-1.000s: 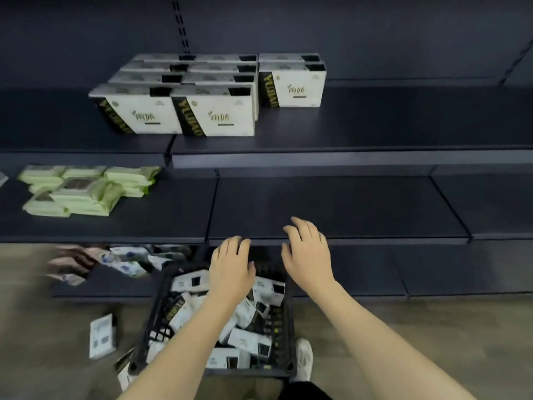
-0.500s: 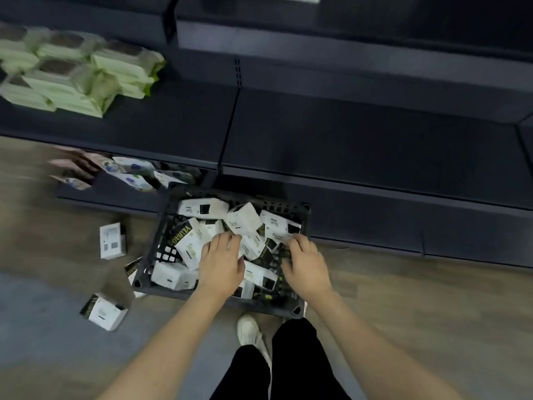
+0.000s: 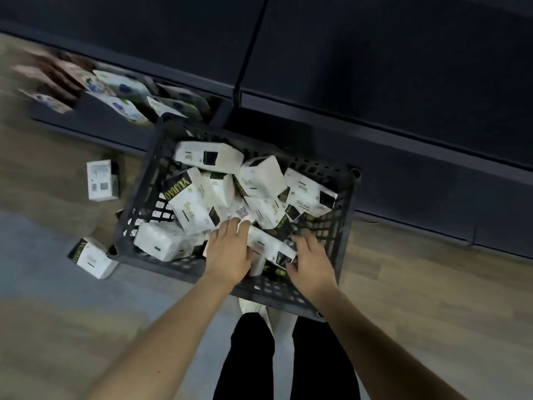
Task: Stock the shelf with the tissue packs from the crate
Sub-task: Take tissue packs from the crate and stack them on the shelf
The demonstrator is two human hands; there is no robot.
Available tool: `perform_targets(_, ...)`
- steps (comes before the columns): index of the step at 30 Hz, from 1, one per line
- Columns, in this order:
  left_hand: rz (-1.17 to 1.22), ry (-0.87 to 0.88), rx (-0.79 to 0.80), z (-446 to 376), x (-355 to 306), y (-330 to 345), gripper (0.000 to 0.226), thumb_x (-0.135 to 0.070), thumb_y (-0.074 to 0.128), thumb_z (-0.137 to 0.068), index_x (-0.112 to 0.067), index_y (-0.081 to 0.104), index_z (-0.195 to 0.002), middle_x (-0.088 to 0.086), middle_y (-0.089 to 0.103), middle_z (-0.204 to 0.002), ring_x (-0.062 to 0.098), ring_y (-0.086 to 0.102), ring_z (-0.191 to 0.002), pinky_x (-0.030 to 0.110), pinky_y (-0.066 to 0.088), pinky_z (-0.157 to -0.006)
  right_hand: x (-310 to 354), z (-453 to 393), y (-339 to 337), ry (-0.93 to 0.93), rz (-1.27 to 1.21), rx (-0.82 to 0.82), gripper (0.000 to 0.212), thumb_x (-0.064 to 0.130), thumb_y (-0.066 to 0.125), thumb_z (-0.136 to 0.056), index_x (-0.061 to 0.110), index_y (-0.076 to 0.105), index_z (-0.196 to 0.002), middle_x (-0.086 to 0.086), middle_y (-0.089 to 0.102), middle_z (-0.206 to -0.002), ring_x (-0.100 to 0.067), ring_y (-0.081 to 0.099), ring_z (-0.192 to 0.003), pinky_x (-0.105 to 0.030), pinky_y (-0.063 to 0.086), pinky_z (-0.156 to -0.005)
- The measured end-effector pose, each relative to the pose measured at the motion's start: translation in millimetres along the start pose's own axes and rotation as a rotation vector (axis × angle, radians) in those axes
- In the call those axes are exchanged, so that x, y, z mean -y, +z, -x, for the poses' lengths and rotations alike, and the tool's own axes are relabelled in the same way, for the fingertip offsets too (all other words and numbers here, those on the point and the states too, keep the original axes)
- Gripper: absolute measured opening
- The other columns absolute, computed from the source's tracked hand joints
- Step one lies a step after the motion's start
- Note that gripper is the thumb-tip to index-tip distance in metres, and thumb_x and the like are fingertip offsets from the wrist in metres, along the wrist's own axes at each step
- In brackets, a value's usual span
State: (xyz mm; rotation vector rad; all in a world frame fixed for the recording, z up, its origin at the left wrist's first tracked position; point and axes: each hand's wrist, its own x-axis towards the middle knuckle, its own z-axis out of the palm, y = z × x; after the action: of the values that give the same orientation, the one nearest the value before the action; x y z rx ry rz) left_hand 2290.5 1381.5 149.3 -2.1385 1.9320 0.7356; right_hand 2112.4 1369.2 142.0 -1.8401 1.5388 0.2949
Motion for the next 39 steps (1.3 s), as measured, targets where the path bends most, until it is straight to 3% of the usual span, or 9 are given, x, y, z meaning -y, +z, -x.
perform_targets(10, -0.061, -0.015, 0.178, -43, 21, 85, 0.071, -0.044, 0.054, -0.090, -0.017, 0.020, -0.145, 0.005, 0.025, -0.148, 0.023, 0.022, -0.137, 0.034, 0.021, -0.109, -34, -44, 67, 0.046, 0.028, 0.115, 0.064, 0.023, 0.060, -0.089, 0.014, 0.027, -0.144, -0.007, 0.018, -0.151, -0.023, 0.022, -0.137, -0.029, 0.023, -0.109)
perform_targets(16, -0.151, -0.067, 0.386, -58, 18, 120, 0.099, -0.070, 0.059, -0.072, -0.024, 0.012, -0.146, 0.006, 0.015, -0.152, 0.034, 0.013, -0.140, 0.050, 0.018, -0.111, -46, -62, 89, 0.079, 0.003, 0.074, 0.060, 0.016, 0.061, -0.085, 0.016, 0.034, -0.138, -0.001, 0.026, -0.145, -0.020, 0.028, -0.133, -0.032, 0.029, -0.107)
perform_targets(21, -0.172, -0.178, 0.512, -63, 23, 128, 0.106, -0.072, 0.061, -0.069, -0.029, 0.004, -0.147, 0.009, 0.014, -0.152, 0.040, 0.012, -0.139, 0.060, 0.025, -0.106, -49, -65, 97, 0.084, -0.003, 0.086, 0.056, 0.017, 0.060, -0.086, 0.018, 0.036, -0.137, 0.002, 0.027, -0.144, -0.019, 0.028, -0.132, -0.030, 0.025, -0.108)
perform_targets(26, -0.122, -0.179, 0.588, -63, 23, 130, 0.117, -0.063, 0.073, -0.065, -0.025, -0.001, -0.148, 0.007, 0.017, -0.148, 0.038, 0.016, -0.137, 0.058, 0.031, -0.104, -45, -63, 100, 0.068, 0.029, 0.113, 0.059, 0.015, 0.058, -0.087, 0.017, 0.032, -0.140, -0.001, 0.025, -0.145, -0.020, 0.027, -0.134, -0.028, 0.026, -0.107)
perform_targets(33, -0.152, -0.119, 0.579, -64, 12, 134, 0.097, -0.043, 0.068, -0.080, -0.017, 0.003, -0.148, 0.019, 0.019, -0.145, 0.041, 0.019, -0.135, 0.052, 0.039, -0.100, -37, -64, 102, 0.038, 0.073, 0.157, 0.064, 0.019, 0.060, -0.086, 0.015, 0.028, -0.141, -0.006, 0.021, -0.147, -0.023, 0.031, -0.129, -0.032, 0.035, -0.105)
perform_targets(37, -0.277, -0.063, 0.592, -66, 7, 136, 0.093, -0.040, 0.062, -0.086, -0.014, -0.001, -0.148, 0.027, 0.004, -0.152, 0.045, 0.009, -0.139, 0.057, 0.027, -0.108, -37, -68, 103, 0.033, 0.065, 0.152, 0.062, 0.018, 0.060, -0.087, 0.015, 0.028, -0.140, -0.006, 0.021, -0.147, -0.022, 0.033, -0.129, -0.028, 0.034, -0.103)
perform_targets(39, -0.294, 0.000, 0.529, -70, 8, 137, 0.083, -0.047, 0.054, -0.089, -0.013, 0.005, -0.147, 0.025, 0.002, -0.153, 0.042, 0.005, -0.141, 0.057, 0.019, -0.111, -39, -71, 103, 0.038, 0.063, 0.157, 0.061, 0.017, 0.060, -0.088, 0.015, 0.028, -0.140, -0.005, 0.020, -0.147, -0.020, 0.034, -0.129, -0.027, 0.035, -0.102)
